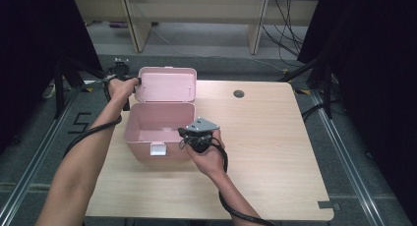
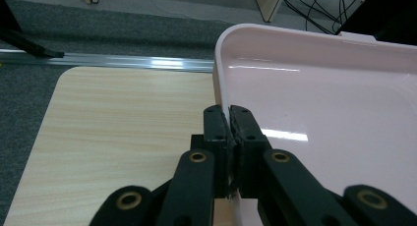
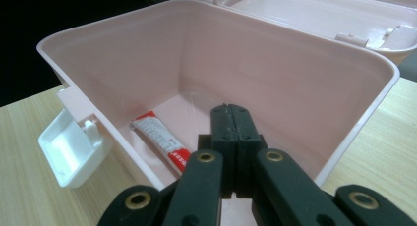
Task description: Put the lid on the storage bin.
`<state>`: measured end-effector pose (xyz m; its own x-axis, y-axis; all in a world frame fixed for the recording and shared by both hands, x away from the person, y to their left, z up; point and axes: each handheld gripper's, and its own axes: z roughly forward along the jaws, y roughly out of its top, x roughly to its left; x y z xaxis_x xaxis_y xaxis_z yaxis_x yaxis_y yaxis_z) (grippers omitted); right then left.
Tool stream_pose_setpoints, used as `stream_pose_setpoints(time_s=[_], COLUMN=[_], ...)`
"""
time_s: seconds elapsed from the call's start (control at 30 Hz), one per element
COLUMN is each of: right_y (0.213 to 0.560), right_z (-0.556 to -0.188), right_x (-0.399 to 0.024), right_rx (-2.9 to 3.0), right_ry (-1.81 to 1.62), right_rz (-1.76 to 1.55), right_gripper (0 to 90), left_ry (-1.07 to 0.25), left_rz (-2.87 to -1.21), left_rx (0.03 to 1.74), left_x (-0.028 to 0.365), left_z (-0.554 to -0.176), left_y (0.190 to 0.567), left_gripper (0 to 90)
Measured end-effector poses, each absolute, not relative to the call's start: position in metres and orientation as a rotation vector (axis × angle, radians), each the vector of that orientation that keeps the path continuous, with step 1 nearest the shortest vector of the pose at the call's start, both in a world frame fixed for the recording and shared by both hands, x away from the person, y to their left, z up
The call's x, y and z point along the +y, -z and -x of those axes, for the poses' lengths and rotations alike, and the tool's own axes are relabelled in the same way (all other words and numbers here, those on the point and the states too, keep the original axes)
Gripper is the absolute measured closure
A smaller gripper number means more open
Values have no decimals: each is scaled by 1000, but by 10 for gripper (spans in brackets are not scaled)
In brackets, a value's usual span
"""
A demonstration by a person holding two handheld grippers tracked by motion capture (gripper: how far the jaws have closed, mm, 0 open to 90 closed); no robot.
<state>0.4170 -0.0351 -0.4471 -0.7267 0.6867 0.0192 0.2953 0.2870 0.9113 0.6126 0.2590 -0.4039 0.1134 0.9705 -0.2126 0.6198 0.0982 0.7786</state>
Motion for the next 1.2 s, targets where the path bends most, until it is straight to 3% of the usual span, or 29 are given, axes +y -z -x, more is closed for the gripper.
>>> stream_pose_setpoints(time_s=[1.2], right_y=[446], right_z=[-420], right_x=[-31], right_rx=[2187], right_ry=[-1403], right_rz=[-888], right_gripper=[900], left_ry=[-655], left_rz=[-1546], left_rx=[1480], left_x=[265], left_z=[-585], left_y=[375], left_gripper=[877])
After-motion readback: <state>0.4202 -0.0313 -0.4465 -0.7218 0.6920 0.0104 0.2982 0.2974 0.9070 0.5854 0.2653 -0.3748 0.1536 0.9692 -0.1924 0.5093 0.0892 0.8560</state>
